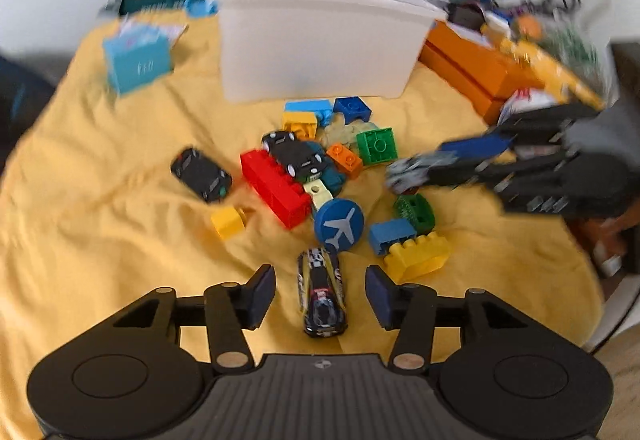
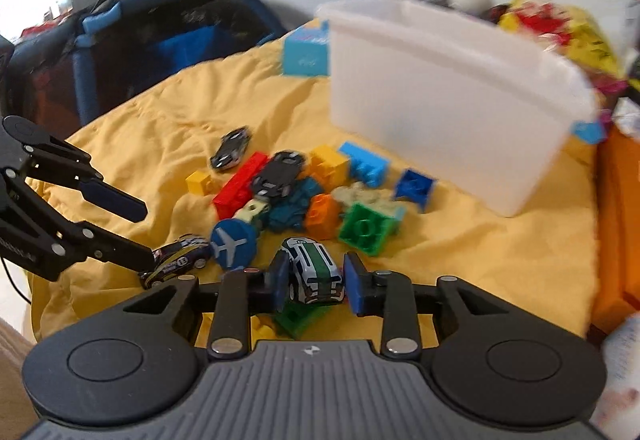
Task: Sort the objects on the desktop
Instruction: 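Lift both held cars and carry them over the white bin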
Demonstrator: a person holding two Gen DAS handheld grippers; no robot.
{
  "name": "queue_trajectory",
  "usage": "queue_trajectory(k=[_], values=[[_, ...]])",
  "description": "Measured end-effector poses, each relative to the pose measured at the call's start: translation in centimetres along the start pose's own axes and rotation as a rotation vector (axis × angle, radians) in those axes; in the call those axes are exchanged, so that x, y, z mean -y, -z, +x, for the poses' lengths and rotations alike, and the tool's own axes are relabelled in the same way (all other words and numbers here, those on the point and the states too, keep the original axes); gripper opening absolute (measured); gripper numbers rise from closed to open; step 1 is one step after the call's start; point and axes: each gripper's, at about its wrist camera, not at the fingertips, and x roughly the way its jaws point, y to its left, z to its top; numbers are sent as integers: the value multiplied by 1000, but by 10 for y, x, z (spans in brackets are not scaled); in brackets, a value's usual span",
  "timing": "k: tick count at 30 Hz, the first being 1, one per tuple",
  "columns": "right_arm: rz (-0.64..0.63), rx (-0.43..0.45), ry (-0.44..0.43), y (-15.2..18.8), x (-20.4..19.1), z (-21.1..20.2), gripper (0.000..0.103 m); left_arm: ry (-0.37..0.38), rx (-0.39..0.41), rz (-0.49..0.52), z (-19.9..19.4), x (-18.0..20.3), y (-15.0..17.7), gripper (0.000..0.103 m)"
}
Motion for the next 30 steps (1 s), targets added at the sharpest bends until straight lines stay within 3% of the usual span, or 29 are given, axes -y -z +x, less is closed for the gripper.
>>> queue_trajectory(k=[3,8,13,18,25,30], values=[[46,23,83,9,7,-20,33,-48,-22,61,6,10,1,55],[179,1,168,37,20,-23,33,-53,-79,36,22,12,9,54],[198,-63,137,57,11,-4,32,-62,-93,27,28,10,15,54],[180,-69,139,58,4,-3,39,-59,-83,20,28,11,12,53],[222,-97,157,55,11,6,39,-52,-73,78,33,16,11,35],[177,-114,153,55,3,6,33,-32,-71,104,27,18,10,33]])
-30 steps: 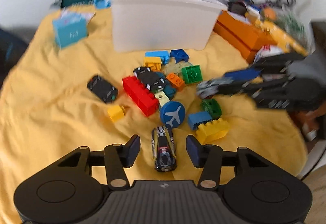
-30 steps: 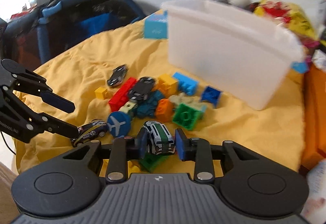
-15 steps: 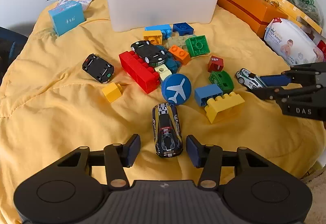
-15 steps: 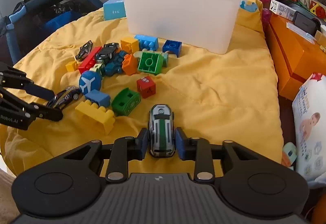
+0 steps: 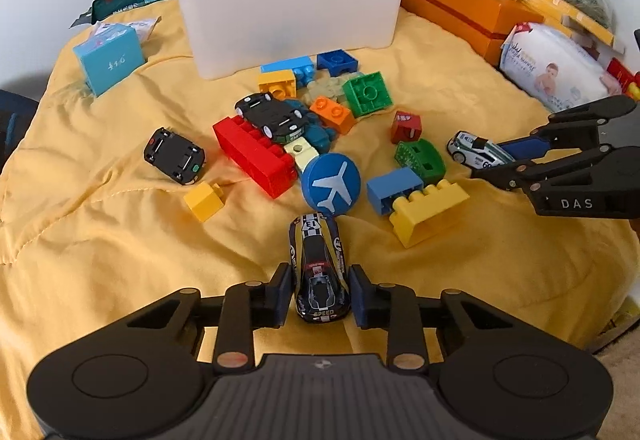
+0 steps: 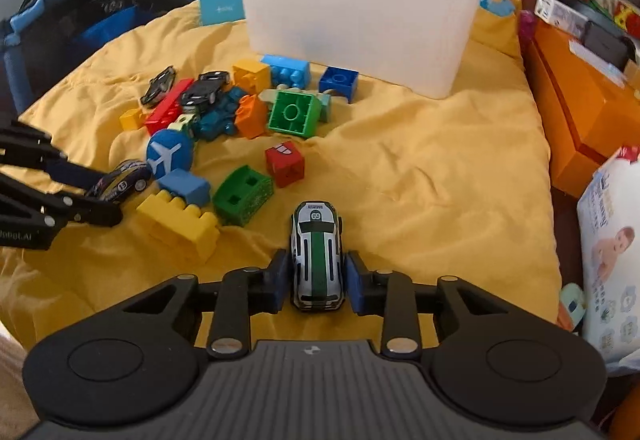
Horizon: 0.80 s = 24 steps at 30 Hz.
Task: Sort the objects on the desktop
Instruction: 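Lift both held cars and carry them over the white bin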
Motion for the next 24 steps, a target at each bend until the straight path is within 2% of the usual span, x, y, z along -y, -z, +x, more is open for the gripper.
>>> queue_trajectory(k=[3,8,15,18,21,24], values=[[14,8,-10,-3,2,-7,33,0,28,7,-14,-3,-5,33],[42,79,13,-17,8,-29,33,-5,145,8,-50,-13,-30,33],[41,195,43,-53,17,-53,33,-35,324,62,-80,-19,-91,33],[28,254,53,-76,23,-60,33,-76,405,94,-88,-25,-122,33],[2,319,87,-103,31,-63,33,-84,486,84,-93,-34,-157,33],[3,382,101,-135,43,-64,33,-124,538,130,-90,-37,-187,34]])
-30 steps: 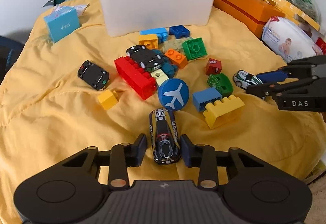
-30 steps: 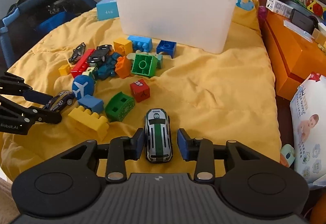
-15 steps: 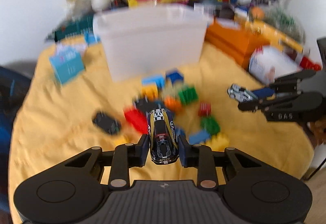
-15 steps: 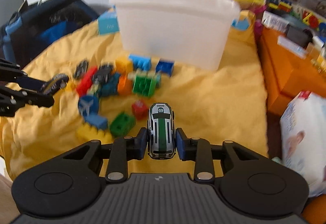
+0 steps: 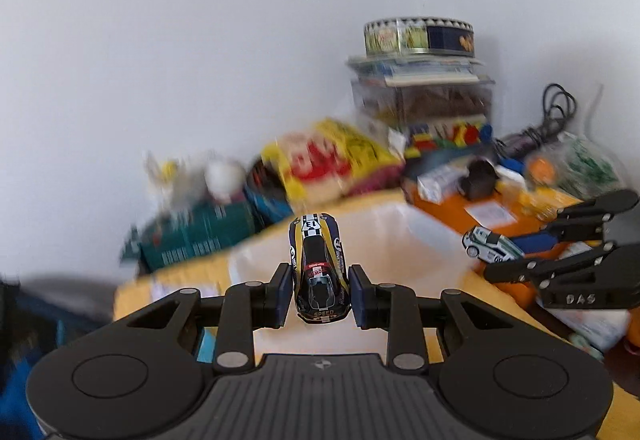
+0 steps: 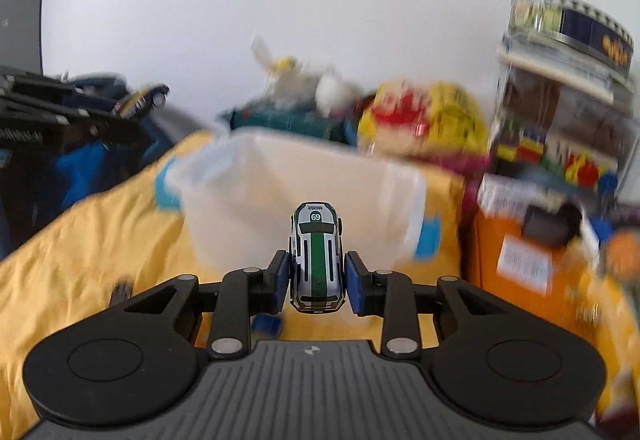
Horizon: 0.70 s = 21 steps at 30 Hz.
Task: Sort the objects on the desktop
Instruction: 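Lift both held cars and carry them over the white bin, then open both grippers to drop the cars into the bin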
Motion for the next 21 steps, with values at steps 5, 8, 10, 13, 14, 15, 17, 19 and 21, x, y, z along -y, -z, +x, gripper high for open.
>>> queue_trajectory(k=[5,8,10,13,14,15,17,19,21], values=[[44,63,33,-46,17,27,33,-9,-2,18,49,-9,-29,34],[109,47,34,-63,28,54,33,7,-50,-22,86,-12,-31,34],[139,11,44,-65,32,73,33,6,-86,-30,108,-10,-24,34],[136,-41,49,-59,32,99,33,0,-146,-9,136,-6,-4,34],[135,-56,51,-56,31,105,33,4,-173,-14,142,-6,3,34],[136,-80,52,-52,30,113,33,9,-192,-23,147,-5,9,34],[139,-109,57,-45,28,122,34,16,-225,-28,154,-4,18,34],[144,-136,60,-40,27,127,35,10,-240,-34,154,-3,21,35],[145,-123,49,-39,27,124,35,12,-222,-32,146,-4,19,40]])
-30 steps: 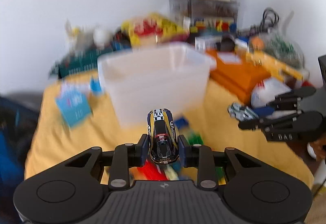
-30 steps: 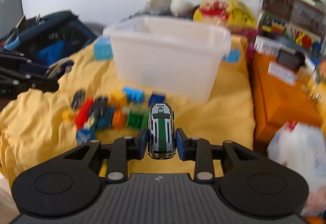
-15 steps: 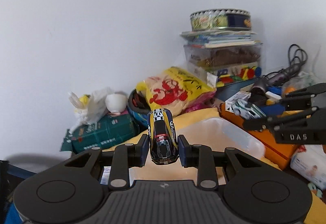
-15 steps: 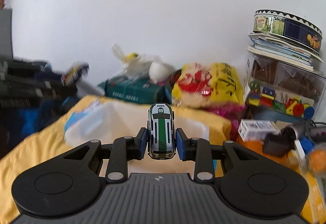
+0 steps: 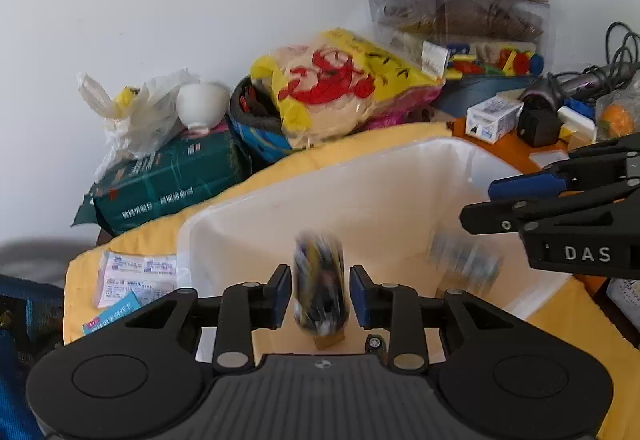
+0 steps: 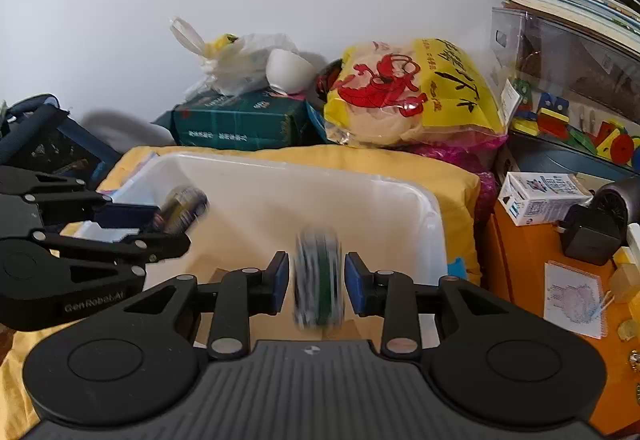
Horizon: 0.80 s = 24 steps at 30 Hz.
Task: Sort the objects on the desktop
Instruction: 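Open both grippers to drop the cars into the bin, then move both open grippers back over the toy pile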
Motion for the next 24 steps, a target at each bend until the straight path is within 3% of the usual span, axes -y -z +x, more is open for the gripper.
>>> queue_trajectory(k=[2,6,13,15,19,24], values=[[-12,22,1,-1,-1,-5,35,-1,31,-5,-12,-1,-3,50],[6,62,-14,-1,0,-23,35,10,87,-43,-44,-3,-7,54],[-17,96,-70,21,-6,-65,36,20,108,-82,-104,9,34,63],[-23,96,-76,34,-7,-78,39,15,79,-96,-115,15,57,68],[-46,65,-84,64,-11,-96,42,48,-41,-147,-121,27,103,68],[-34,-47,-121,106,-19,-96,43,54,-170,-201,-119,40,149,68]])
